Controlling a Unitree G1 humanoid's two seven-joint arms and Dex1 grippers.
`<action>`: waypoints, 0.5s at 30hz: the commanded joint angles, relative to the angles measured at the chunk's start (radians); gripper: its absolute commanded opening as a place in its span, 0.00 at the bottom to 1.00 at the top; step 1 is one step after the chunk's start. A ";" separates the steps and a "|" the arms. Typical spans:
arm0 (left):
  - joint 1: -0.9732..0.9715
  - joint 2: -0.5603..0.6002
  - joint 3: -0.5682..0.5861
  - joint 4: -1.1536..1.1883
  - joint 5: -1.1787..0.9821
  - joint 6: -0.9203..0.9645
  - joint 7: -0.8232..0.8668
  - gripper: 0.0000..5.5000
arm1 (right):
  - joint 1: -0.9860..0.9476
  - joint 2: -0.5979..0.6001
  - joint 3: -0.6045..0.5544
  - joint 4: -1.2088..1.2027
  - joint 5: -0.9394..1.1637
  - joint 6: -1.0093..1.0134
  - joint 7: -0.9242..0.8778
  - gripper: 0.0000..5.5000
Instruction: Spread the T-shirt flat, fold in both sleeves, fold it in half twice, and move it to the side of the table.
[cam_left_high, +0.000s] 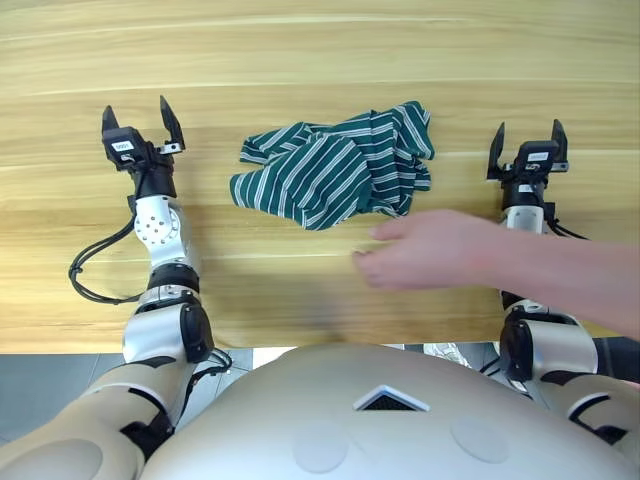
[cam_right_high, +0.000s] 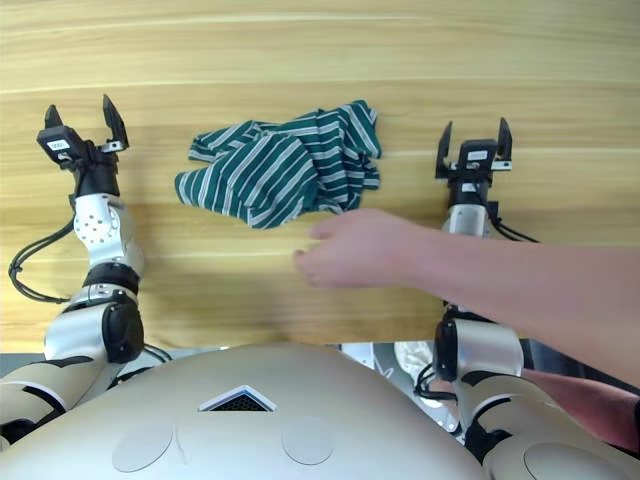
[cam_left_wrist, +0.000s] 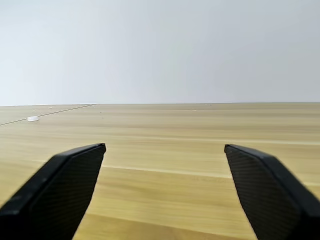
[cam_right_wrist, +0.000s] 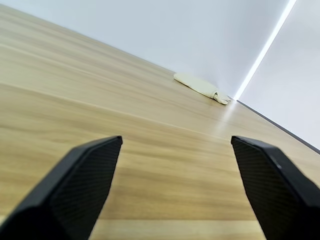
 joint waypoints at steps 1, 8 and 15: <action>0.003 -0.010 -0.007 -0.016 -0.017 -0.001 -0.029 0.80 | 0.014 -0.001 0.019 0.004 -0.021 -0.001 -0.001 0.73; 0.000 -0.012 -0.014 -0.015 -0.013 0.000 -0.035 0.80 | 0.011 -0.003 0.026 0.012 -0.032 0.003 -0.001 0.73; -0.002 -0.012 -0.018 -0.013 0.000 -0.010 -0.019 0.80 | 0.022 -0.006 0.058 0.016 -0.065 -0.012 -0.003 0.73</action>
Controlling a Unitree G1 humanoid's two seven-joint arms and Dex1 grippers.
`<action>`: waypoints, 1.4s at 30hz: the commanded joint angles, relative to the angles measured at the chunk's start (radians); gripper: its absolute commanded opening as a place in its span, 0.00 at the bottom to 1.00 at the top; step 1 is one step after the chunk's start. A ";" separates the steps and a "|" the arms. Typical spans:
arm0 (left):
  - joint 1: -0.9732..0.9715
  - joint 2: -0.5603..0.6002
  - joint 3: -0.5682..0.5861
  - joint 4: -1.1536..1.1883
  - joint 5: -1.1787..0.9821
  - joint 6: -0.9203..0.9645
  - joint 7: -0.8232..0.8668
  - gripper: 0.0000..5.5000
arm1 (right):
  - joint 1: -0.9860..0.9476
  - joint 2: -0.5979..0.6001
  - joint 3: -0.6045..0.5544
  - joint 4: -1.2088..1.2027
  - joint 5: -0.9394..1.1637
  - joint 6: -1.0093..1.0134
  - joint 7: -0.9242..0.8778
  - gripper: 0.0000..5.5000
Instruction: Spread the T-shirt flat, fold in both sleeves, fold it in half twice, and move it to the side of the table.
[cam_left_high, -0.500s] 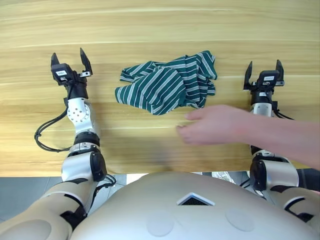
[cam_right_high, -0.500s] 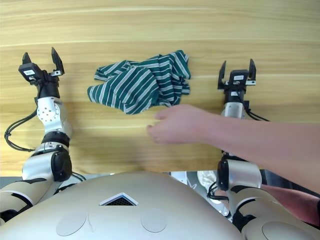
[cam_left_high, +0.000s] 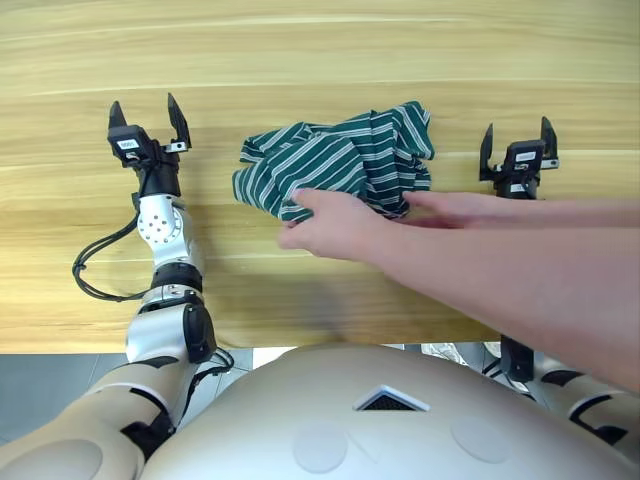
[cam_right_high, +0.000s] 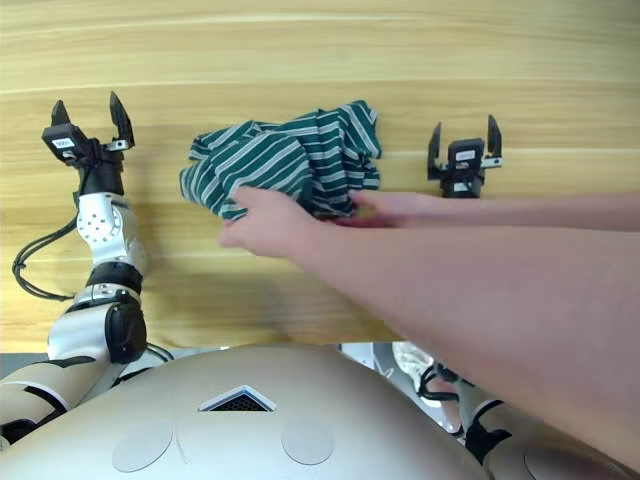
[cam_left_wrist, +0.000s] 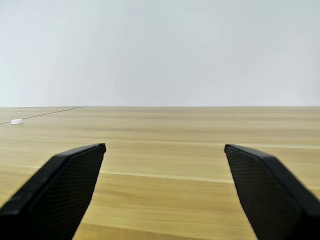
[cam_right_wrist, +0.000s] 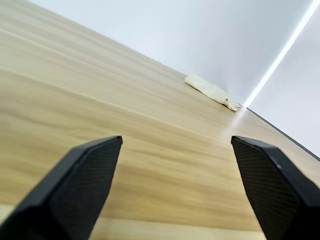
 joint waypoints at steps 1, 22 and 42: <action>-0.002 -0.002 -0.010 -0.004 0.018 -0.010 0.011 0.80 | 0.027 0.000 0.017 0.014 -0.021 -0.011 -0.005 0.73; -0.006 0.001 -0.017 0.008 0.043 -0.026 0.040 0.80 | 0.044 -0.010 0.059 0.011 -0.076 -0.030 -0.048 0.73; 0.099 -0.009 -0.110 -0.155 -0.025 -0.151 -0.176 0.80 | 0.086 -0.042 0.160 -0.050 -0.219 -0.098 -0.124 0.73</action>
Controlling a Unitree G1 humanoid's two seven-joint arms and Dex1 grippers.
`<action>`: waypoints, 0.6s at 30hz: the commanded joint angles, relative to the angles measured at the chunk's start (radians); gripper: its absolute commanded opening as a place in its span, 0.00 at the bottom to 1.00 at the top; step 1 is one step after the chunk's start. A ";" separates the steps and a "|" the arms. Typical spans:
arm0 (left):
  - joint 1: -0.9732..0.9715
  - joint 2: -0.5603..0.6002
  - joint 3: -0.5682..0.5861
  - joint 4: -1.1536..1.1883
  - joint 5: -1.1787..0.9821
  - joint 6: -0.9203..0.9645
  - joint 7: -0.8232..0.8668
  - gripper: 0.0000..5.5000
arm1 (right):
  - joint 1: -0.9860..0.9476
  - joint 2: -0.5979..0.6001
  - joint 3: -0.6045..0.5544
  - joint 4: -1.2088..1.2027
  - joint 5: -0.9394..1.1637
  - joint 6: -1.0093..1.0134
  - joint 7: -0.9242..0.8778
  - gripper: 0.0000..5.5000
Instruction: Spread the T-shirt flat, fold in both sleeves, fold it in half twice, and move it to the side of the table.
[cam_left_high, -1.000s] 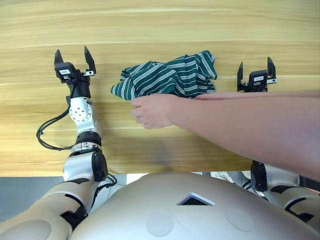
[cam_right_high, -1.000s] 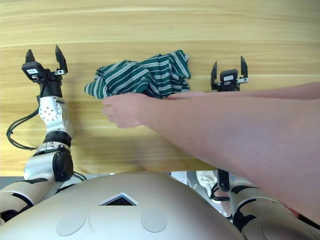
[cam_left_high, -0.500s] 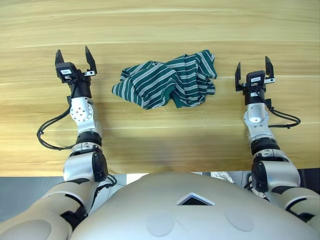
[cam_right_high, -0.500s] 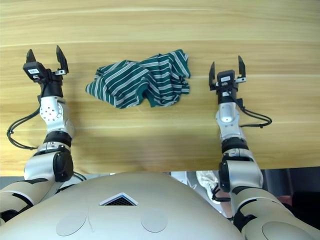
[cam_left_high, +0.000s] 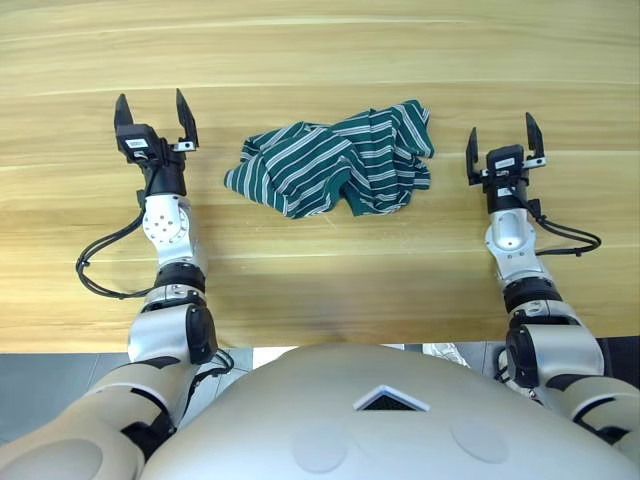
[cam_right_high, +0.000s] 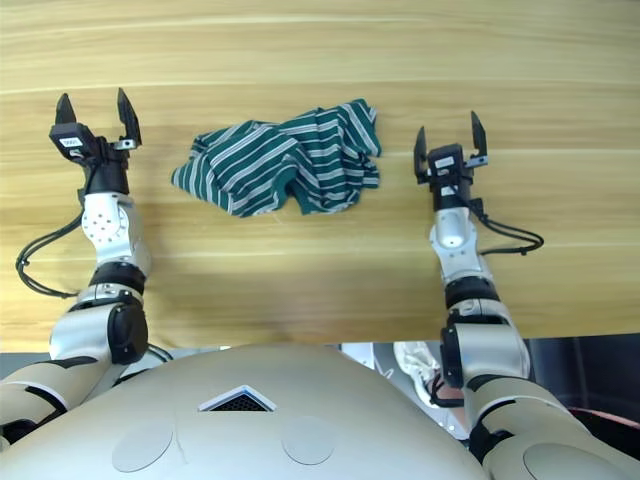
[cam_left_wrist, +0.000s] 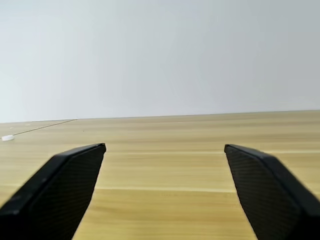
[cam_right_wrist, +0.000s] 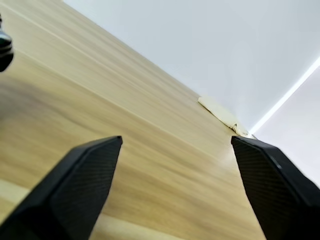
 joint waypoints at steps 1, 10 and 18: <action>0.151 0.003 -0.115 -0.233 -0.072 -0.080 -0.224 0.80 | 0.076 -0.021 0.073 -0.046 -0.118 -0.032 -0.045 0.73; 0.585 0.306 -0.364 -0.996 0.066 0.137 -0.548 0.80 | 0.366 -0.279 0.123 -0.663 -0.073 -0.063 0.303 0.73; 0.494 0.366 -0.352 -0.939 0.657 0.202 -0.349 0.80 | 0.385 -0.335 0.188 -0.829 -0.082 0.022 0.522 0.73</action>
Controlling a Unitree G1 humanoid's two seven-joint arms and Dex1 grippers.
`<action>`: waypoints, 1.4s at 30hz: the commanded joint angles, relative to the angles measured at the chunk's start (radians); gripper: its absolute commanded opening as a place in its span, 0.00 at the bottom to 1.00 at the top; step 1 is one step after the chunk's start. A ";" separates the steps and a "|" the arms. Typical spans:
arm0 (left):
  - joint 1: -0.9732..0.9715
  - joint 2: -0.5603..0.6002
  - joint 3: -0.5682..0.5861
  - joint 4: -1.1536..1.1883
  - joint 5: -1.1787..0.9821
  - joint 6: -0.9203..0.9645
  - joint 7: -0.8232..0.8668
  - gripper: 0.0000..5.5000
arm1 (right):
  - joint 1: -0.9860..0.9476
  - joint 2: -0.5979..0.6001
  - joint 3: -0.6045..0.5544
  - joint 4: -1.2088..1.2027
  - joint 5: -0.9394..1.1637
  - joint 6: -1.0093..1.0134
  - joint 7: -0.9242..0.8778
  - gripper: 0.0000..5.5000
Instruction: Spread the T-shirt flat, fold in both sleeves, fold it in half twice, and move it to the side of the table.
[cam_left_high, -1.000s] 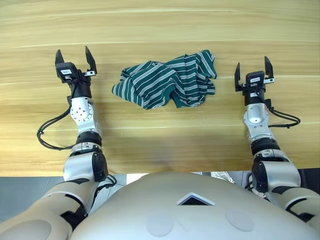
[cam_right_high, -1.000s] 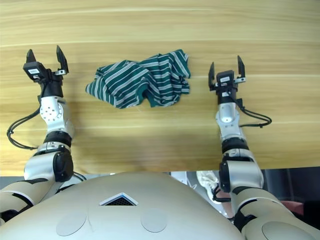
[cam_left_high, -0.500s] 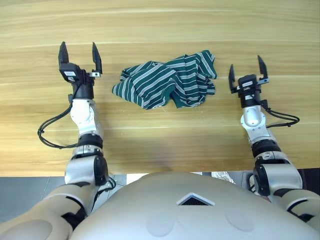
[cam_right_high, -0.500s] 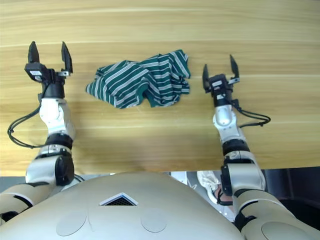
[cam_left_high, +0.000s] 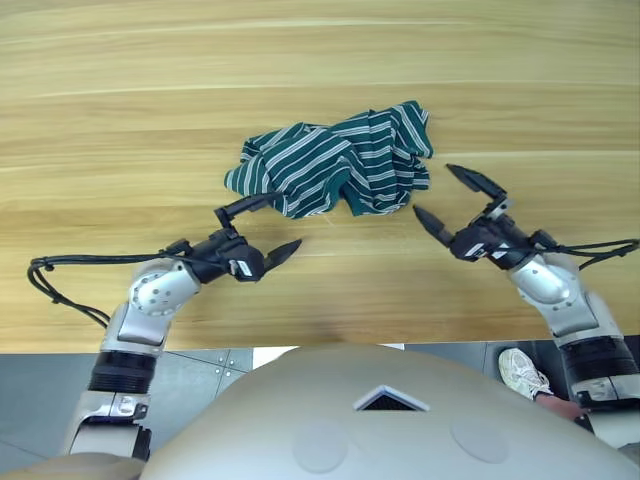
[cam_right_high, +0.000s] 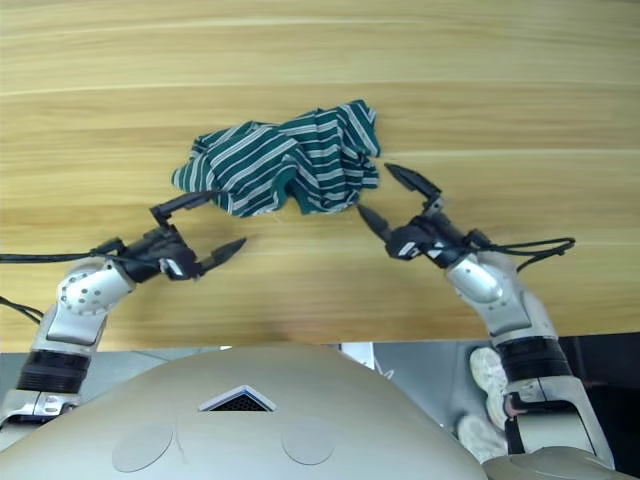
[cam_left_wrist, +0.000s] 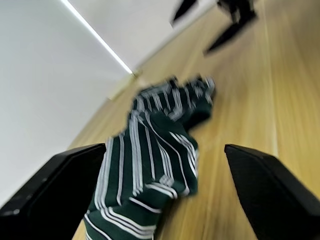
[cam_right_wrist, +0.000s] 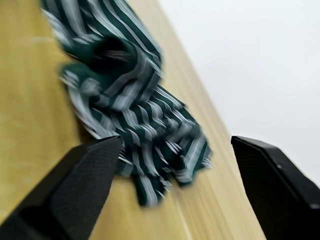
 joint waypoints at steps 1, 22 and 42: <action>-0.069 0.021 -0.008 0.041 0.172 0.037 0.105 0.80 | -0.038 -0.004 0.032 -0.009 -0.037 0.044 0.060 0.73; -0.083 0.024 -0.077 0.022 0.133 0.058 0.318 0.80 | -0.086 0.018 0.108 0.155 -0.210 0.074 -0.005 0.73; -0.097 0.019 -0.095 0.067 0.148 0.074 0.332 0.38 | -0.157 0.027 0.178 0.278 -0.229 0.064 -0.052 0.36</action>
